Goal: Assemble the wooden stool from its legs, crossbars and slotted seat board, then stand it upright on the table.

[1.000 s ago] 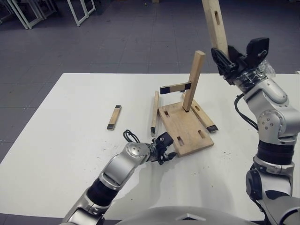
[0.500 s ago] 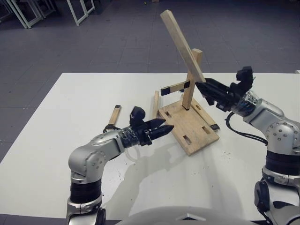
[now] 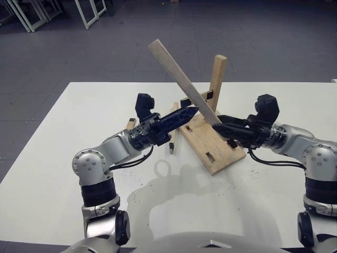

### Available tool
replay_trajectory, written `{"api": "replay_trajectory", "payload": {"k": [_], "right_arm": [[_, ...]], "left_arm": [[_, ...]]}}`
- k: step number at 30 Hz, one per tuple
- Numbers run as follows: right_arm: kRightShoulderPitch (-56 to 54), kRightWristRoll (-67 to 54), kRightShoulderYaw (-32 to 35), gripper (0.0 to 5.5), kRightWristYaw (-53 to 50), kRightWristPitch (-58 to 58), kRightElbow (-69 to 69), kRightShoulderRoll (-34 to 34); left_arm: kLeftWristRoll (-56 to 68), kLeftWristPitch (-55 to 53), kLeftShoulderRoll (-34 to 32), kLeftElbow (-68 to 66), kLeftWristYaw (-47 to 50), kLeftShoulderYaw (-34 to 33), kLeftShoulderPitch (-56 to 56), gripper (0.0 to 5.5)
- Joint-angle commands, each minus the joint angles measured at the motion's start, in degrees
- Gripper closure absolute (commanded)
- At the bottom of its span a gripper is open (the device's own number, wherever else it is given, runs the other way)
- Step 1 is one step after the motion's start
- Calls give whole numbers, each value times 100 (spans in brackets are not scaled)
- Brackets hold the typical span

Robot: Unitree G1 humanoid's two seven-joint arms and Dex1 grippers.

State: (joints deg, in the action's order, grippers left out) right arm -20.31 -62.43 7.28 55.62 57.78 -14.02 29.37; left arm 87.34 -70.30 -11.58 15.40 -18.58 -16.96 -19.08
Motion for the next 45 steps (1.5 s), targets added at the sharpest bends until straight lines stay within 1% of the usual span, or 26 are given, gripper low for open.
{"api": "replay_trajectory", "payload": {"k": [1, 4, 6, 11, 13, 20, 21, 22, 24, 26, 28, 29, 31, 32, 34, 36, 39, 45], "right_arm": [[113, -189, -171, 345, 178, 211, -78, 104], [189, -81, -345, 345, 314, 214, -204, 201], [186, -42, -383, 345, 300, 197, -192, 218], [157, 26, -395, 345, 180, 138, -105, 211], [146, 44, -387, 345, 141, 119, -77, 200], [169, 270, -475, 345, 169, 2, -97, 321], [183, 345, -495, 309, 181, -36, -103, 348], [218, 479, -531, 296, 208, -104, -100, 425], [358, 986, -681, 261, 355, -449, -90, 748], [492, 1645, -881, 236, 521, -918, 11, 1124], [523, 2229, -1052, 236, 584, -1343, 245, 1358], [475, 2559, -1168, 236, 471, -1528, 389, 1390], [329, 3464, -1552, 236, -77, -1937, 672, 1306], [263, 3867, -1717, 236, -370, -2074, 816, 1247], [154, 4610, -1964, 236, -902, -2321, 1149, 1186], [96, 5081, -2105, 236, -1148, -2530, 1391, 1163], [64, 5565, -2270, 236, -1327, -2783, 1704, 1085], [-34, 6129, -2602, 236, -1309, -3135, 2225, 824]], "left_arm": [[89, 127, -362, 45, -122, 179, -119, 202], [-118, 375, -461, -91, -137, 279, -226, 202], [-49, 424, -526, -132, -198, 338, -261, 202], [-28, 130, -1058, -126, -700, 596, -129, 297], [-82, 82, -1214, -181, -818, 700, -127, 326], [-261, 468, -1194, -686, -533, 641, -376, 335], [-307, 500, -1211, -711, -537, 628, -386, 335], [-415, 574, -1239, -742, -547, 592, -397, 338], [-822, 843, -1316, -789, -602, 547, -432, 345], [-1517, 1284, -1390, -778, -772, 676, -429, 345], [-2286, 1803, -1414, -805, -1001, 909, -386, 345], [-2840, 2249, -1410, -866, -1155, 1141, -357, 345], [-3967, 3244, -1330, -1116, -1491, 1668, -306, 345], [-4343, 3607, -1258, -1281, -1613, 1830, -300, 345], [-4986, 4326, -1128, -1771, -1886, 2069, -353, 345], [-5409, 4835, -1028, -2229, -2137, 2177, -447, 345], [-5931, 5388, -974, -2938, -2536, 2319, -685, 345], [-6456, 5702, -1027, -3741, -3178, 2466, -903, 345]]}}
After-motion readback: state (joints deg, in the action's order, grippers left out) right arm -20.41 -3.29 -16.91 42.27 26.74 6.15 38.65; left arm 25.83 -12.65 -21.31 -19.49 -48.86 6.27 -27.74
